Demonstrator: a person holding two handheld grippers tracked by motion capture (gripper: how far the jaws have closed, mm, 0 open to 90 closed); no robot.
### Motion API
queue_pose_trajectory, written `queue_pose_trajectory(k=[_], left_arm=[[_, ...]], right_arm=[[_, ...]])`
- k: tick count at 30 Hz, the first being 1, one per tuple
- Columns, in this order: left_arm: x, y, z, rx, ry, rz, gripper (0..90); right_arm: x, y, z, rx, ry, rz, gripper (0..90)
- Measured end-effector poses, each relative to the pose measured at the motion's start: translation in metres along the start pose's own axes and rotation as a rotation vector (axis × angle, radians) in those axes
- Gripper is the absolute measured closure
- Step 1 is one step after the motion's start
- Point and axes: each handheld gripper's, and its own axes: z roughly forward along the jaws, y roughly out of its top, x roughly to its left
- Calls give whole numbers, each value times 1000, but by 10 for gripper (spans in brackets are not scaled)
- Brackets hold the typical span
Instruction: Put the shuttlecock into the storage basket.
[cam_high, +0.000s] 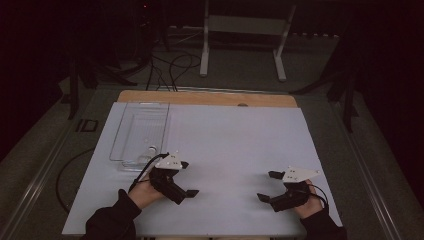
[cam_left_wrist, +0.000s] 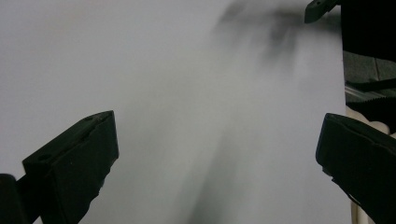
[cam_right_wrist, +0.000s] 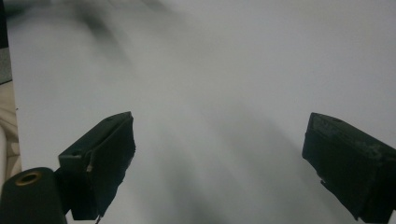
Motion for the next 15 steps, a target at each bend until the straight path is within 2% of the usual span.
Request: queue_pose_trajectory(k=[4, 15], left_arm=[[-1, -7, -5, -2, 18, 6, 0], [-1, -28, -21, 1, 56, -21, 0]], right_arm=[[0, 0, 0, 1, 3, -2, 91], [0, 0, 0, 0, 8, 1, 91]])
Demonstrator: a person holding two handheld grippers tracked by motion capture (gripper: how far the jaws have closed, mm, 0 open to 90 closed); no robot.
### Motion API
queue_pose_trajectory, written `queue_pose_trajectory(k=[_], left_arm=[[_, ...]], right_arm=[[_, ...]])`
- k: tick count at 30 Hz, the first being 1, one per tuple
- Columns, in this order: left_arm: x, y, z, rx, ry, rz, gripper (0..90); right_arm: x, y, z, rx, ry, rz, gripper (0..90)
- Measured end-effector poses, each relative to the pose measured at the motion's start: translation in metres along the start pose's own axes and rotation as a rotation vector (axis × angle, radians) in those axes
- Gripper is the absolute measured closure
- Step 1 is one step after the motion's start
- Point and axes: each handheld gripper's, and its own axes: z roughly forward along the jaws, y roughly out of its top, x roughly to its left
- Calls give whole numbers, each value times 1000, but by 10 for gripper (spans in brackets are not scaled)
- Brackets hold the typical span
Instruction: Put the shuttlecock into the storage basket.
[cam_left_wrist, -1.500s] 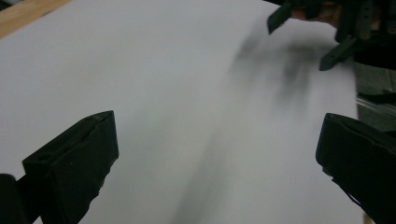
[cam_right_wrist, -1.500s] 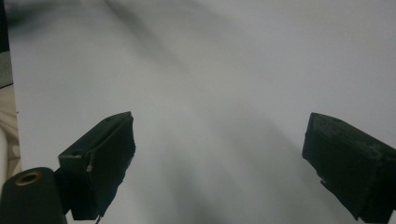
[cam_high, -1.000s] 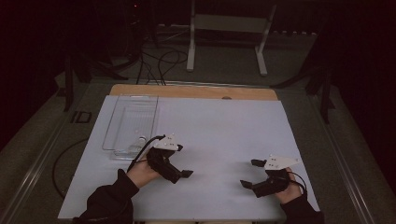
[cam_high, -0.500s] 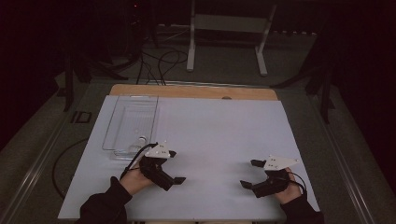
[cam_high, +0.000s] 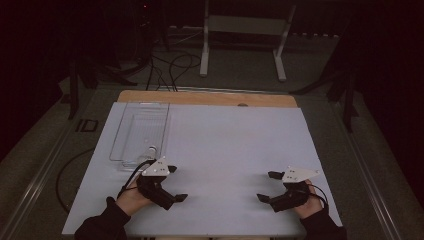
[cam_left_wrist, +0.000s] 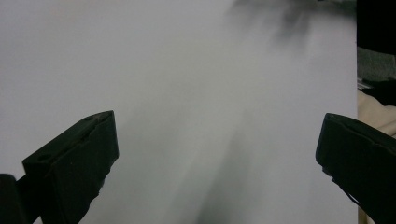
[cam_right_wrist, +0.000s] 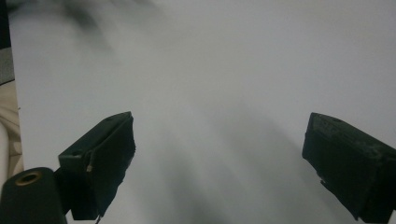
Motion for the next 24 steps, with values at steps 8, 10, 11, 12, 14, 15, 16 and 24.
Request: queue_pose_trajectory(k=[8, 10, 11, 12, 14, 15, 16, 24], left_arm=[[1, -16, -10, -15, -5, -29, 0], [2, -19, -12, -16, -7, -35, 0], [2, -21, -13, -17, -7, -40, 0], [2, -23, -14, -34, -15, -48, 0], [3, -27, -17, -49, -19, -63, 0], [4, -28, -18, -48, -16, -63, 0], [4, -30, -19, -51, -6, -66, 0], [6, -47, -22, -79, 3, -66, 0]], right_arm=[[0, 0, 0, 3, -2, 4, 91], [-1, -1, 1, 2, 0, 3, 91], [-1, -1, 1, 7, -2, 7, 91], [-1, -2, 1, 7, -3, 7, 91], [-1, -2, 1, 7, 1, 9, 91], [-1, -2, 1, 8, 0, 7, 91], [-1, -2, 1, 8, 1, 8, 91], [-1, -3, 1, 5, 4, 10, 91]])
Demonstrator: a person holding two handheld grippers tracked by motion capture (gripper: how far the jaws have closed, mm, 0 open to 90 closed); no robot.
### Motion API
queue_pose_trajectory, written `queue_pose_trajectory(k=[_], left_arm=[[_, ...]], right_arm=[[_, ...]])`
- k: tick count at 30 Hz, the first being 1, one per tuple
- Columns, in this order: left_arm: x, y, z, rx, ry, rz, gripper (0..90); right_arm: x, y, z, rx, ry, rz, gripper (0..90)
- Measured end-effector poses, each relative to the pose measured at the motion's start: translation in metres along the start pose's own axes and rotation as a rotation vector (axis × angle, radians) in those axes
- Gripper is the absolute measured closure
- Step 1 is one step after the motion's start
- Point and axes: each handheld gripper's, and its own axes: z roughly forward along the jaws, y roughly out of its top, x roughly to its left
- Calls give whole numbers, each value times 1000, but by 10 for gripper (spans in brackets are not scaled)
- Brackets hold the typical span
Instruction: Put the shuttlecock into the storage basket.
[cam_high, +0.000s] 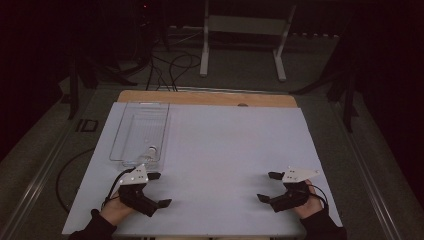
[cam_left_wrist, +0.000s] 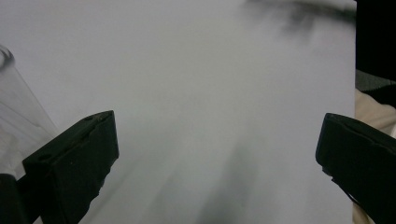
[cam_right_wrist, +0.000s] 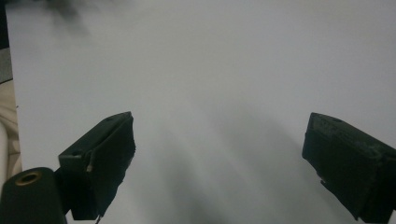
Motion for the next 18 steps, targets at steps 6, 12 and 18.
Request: queue_pose_trajectory(k=[6, 12, 18], left_arm=[[2, -7, -3, 1, -7, -5, 0], [4, -10, -6, -11, 18, -17, 0], [4, -11, -6, -15, 28, -10, 0]], right_arm=[[0, 0, 0, 2, -1, 1, 91], [0, -1, 1, 8, -1, -5, 91], [0, -2, 1, 3, 2, -7, 91]])
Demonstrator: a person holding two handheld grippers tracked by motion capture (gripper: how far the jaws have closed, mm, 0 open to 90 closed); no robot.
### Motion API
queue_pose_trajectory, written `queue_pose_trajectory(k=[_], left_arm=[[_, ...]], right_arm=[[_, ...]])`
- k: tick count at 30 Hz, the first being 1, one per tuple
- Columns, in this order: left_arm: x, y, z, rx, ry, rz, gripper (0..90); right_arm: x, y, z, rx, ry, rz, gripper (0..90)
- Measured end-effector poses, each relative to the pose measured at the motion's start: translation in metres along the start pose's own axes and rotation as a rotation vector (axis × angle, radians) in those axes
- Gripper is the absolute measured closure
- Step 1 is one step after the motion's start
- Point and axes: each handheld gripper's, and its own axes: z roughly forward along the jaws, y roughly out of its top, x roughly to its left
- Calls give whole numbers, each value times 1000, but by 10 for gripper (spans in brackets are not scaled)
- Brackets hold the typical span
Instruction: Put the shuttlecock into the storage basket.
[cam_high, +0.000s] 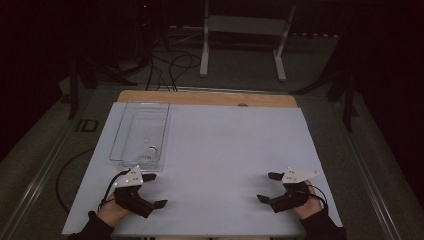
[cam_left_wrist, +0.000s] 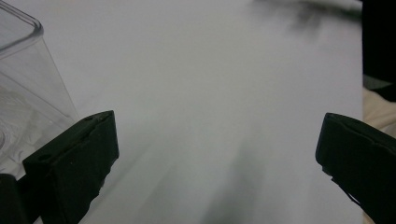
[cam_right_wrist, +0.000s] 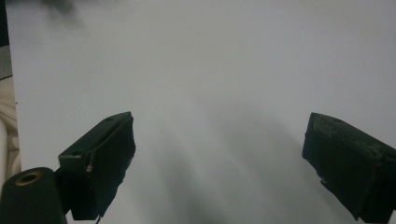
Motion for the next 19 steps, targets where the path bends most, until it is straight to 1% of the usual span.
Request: queue_pose_trajectory(k=[1, 5, 8, 11, 16, 19], left_arm=[[0, 0, 0, 1, -4, -8, 0], [1, 0, 0, -6, 3, -17, 0], [1, 0, 0, -12, 0, -22, 0], [0, 0, 2, -14, 5, -22, 0], [-3, 2, 5, -13, 2, -7, 0], [-4, 2, 6, -22, -2, -12, 0]], right_arm=[[0, 0, 0, 1, 0, 2, 91], [0, 0, 0, 3, -2, -1, 91], [0, 0, 0, 6, -2, -3, 91], [0, -1, 1, 6, -2, -3, 91], [1, -1, 1, 10, 0, -3, 91], [0, 0, 2, 13, 2, -6, 91]])
